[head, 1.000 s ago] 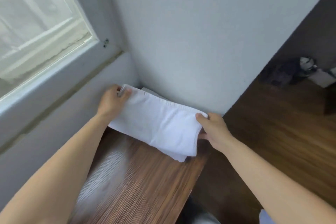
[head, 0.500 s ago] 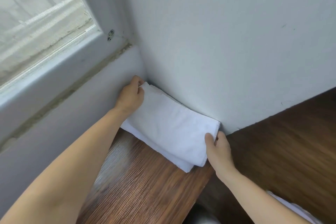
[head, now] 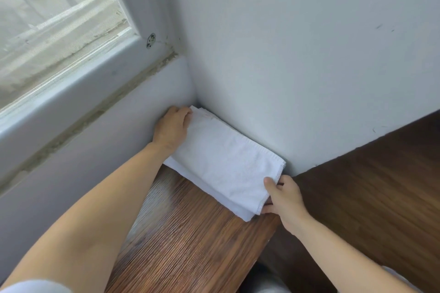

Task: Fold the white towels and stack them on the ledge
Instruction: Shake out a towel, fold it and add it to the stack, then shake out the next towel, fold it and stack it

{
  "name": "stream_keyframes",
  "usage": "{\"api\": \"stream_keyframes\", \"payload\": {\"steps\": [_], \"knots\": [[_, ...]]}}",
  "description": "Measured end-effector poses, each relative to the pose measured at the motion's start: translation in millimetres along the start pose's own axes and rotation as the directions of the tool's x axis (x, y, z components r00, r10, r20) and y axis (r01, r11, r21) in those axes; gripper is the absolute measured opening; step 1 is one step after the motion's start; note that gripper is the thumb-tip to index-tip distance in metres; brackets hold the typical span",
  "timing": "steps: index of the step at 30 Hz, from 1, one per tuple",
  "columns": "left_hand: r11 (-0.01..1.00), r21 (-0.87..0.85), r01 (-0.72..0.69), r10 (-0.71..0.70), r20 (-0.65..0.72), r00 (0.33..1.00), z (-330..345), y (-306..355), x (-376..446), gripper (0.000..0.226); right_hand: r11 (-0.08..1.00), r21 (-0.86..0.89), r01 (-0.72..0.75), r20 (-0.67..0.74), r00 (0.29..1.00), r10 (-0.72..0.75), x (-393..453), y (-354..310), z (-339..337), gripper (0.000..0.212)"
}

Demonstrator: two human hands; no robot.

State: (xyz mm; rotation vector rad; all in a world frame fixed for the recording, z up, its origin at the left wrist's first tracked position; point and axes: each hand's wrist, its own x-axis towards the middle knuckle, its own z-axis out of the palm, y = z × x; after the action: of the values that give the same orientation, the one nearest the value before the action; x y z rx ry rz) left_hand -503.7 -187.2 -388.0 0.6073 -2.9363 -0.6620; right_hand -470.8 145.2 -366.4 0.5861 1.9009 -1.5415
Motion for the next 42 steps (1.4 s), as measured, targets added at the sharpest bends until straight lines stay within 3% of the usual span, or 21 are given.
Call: {"api": "stream_keyframes", "payload": {"steps": [2, 4, 6, 8, 10, 12, 14, 18, 23, 29, 32, 34, 38, 40, 42], "knots": [[0.984, 0.162, -0.076, 0.078, -0.005, 0.997, -1.5, 2.5, -5.8, 0.040, 0.981, -0.188, 0.043, -0.154, 0.985, -0.072, -2.7, 5.7, -0.5, 0.021], [0.925, 0.291, -0.244, 0.275, -0.069, 0.959, -2.2, 8.7, -14.9, 0.045, 0.906, -0.357, 0.226, -0.278, 0.901, -0.334, -11.2, 11.8, 0.0, 0.019], [0.869, 0.298, -0.395, 0.436, -0.086, 0.896, 4.0, 19.3, -26.7, 0.041, 0.742, -0.422, 0.522, -0.145, 0.769, -0.623, -17.1, 5.3, 10.8, 0.021], [0.871, 0.236, -0.431, 0.423, 0.087, 0.902, 14.7, 26.7, -35.8, 0.052, 0.452, -0.512, 0.730, 0.173, 0.603, -0.778, -3.8, -7.7, 30.1, 0.020], [0.905, 0.254, -0.340, 0.271, 0.271, 0.924, 27.0, 23.3, -39.3, 0.072, 0.102, -0.622, 0.777, 0.480, 0.480, -0.735, 22.5, -17.1, 50.5, 0.040], [0.919, 0.293, -0.263, 0.154, 0.346, 0.925, 33.2, 16.6, -35.0, 0.082, -0.112, -0.703, 0.702, 0.619, 0.526, -0.584, 44.6, -16.8, 59.9, 0.069], [0.918, 0.314, -0.244, 0.123, 0.359, 0.925, 28.8, 14.8, -29.1, 0.087, -0.216, -0.739, 0.638, 0.646, 0.580, -0.496, 57.8, -8.9, 57.7, 0.080], [0.933, 0.283, -0.223, 0.110, 0.366, 0.924, 15.3, 14.8, -24.8, 0.099, -0.236, -0.747, 0.622, 0.647, 0.596, -0.475, 60.8, -5.9, 58.3, 0.083], [0.934, 0.322, -0.152, 0.125, 0.102, 0.987, 25.6, 14.1, -49.2, 0.098, -0.250, -0.707, 0.662, 0.685, 0.551, -0.478, 56.1, -3.6, 52.5, 0.078], [0.933, 0.346, -0.093, 0.007, 0.243, 0.970, 20.6, 18.2, -34.7, 0.101, -0.299, -0.707, 0.640, 0.698, 0.567, -0.437, 59.9, -2.7, 52.7, 0.078], [0.886, 0.429, -0.178, 0.088, 0.220, 0.971, 19.7, 27.1, -42.0, 0.095, -0.291, -0.708, 0.644, 0.696, 0.568, -0.439, 58.0, -2.7, 52.4, 0.078], [0.901, 0.387, -0.196, 0.084, 0.289, 0.954, 21.4, 27.4, -53.2, 0.096, -0.291, -0.709, 0.643, 0.697, 0.573, -0.432, 56.8, -5.4, 52.1, 0.078], [0.920, 0.363, -0.149, 0.025, 0.325, 0.945, 8.0, 42.0, -57.6, 0.084, -0.254, -0.751, 0.610, 0.650, 0.614, -0.447, 40.0, -17.8, 66.8, 0.070], [0.935, 0.320, -0.150, 0.081, 0.219, 0.972, -8.3, 53.7, -72.5, 0.067, -0.172, -0.768, 0.617, 0.609, 0.619, -0.496, 16.1, -37.5, 94.6, 0.057], [0.957, 0.264, -0.117, 0.116, 0.019, 0.993, -26.6, 49.6, -98.5, 0.038, -0.102, -0.723, 0.684, 0.630, 0.591, -0.504, -17.5, -62.5, 131.1, 0.040]]}}
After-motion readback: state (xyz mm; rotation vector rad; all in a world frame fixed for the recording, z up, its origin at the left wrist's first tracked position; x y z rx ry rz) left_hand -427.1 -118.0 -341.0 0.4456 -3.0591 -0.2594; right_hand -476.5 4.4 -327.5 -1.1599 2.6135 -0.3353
